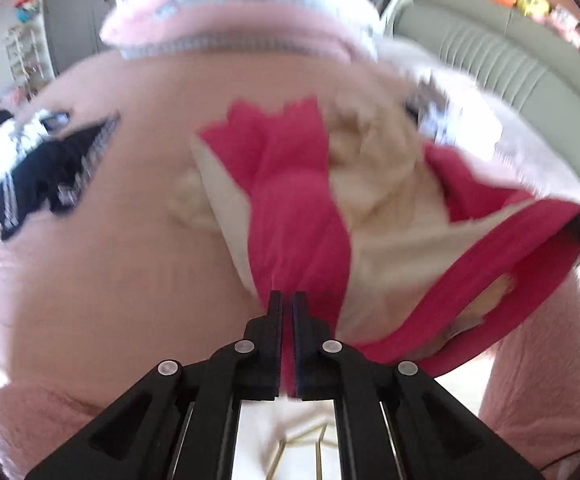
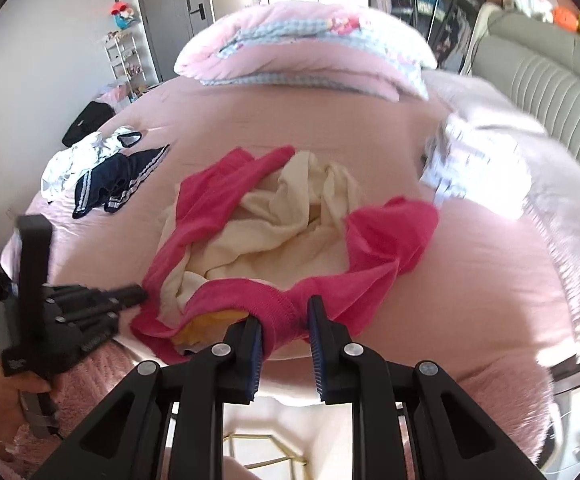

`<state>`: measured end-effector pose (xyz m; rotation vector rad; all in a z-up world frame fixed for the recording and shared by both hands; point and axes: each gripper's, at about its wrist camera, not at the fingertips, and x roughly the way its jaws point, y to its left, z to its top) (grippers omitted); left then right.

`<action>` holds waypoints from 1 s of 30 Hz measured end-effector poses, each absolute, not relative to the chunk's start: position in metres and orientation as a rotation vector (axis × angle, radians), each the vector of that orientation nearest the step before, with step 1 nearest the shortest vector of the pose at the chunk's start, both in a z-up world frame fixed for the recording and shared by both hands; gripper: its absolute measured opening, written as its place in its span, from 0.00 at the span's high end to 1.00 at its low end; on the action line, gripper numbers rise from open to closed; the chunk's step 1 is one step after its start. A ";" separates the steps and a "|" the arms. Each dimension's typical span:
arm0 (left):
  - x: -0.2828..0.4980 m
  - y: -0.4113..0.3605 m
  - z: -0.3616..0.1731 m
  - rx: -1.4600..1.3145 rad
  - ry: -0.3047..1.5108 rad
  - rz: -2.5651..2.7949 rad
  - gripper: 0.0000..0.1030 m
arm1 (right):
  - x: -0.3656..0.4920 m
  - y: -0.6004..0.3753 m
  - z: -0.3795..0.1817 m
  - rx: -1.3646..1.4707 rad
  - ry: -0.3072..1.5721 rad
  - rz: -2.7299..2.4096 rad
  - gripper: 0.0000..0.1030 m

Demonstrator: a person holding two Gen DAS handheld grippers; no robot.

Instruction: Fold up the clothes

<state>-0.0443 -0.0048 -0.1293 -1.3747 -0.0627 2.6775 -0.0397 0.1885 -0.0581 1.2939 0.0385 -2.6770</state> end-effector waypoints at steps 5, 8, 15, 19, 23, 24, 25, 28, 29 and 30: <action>-0.038 -0.021 -0.086 -1.184 -0.119 2.780 0.97 | -0.036 0.185 -0.034 1.231 0.050 -2.704 0.82; -0.046 -0.031 -0.081 -1.214 -0.138 2.722 0.97 | -0.033 0.183 -0.020 1.175 0.042 -2.713 0.82; -0.044 -0.016 -0.137 -1.508 -0.047 2.481 0.88 | -0.041 0.181 -0.063 1.358 0.073 -2.601 0.79; -0.037 -0.009 -0.156 -1.583 -0.013 2.398 0.47 | -0.035 0.176 -0.100 1.477 0.154 -2.490 0.72; -0.038 -0.006 -0.168 -1.604 0.013 2.375 0.47 | -0.027 0.168 -0.123 1.503 0.215 -2.402 0.54; -0.042 -0.005 -0.175 -1.618 0.035 2.374 0.47 | -0.028 0.165 -0.130 1.511 0.243 -2.402 0.54; -0.048 -0.004 -0.183 -1.647 0.056 2.369 0.47 | -0.030 0.164 -0.136 1.535 0.279 -2.409 0.54; -0.060 0.006 -0.200 -1.707 0.122 2.329 0.50 | -0.040 0.163 -0.156 1.579 0.363 -2.428 0.54; -0.061 0.010 -0.203 -1.721 0.139 2.298 0.50 | -0.043 0.165 -0.161 1.583 0.368 -2.437 0.54; -0.058 0.012 -0.202 -1.710 0.153 2.294 0.50 | -0.047 0.167 -0.165 1.588 0.376 -2.452 0.55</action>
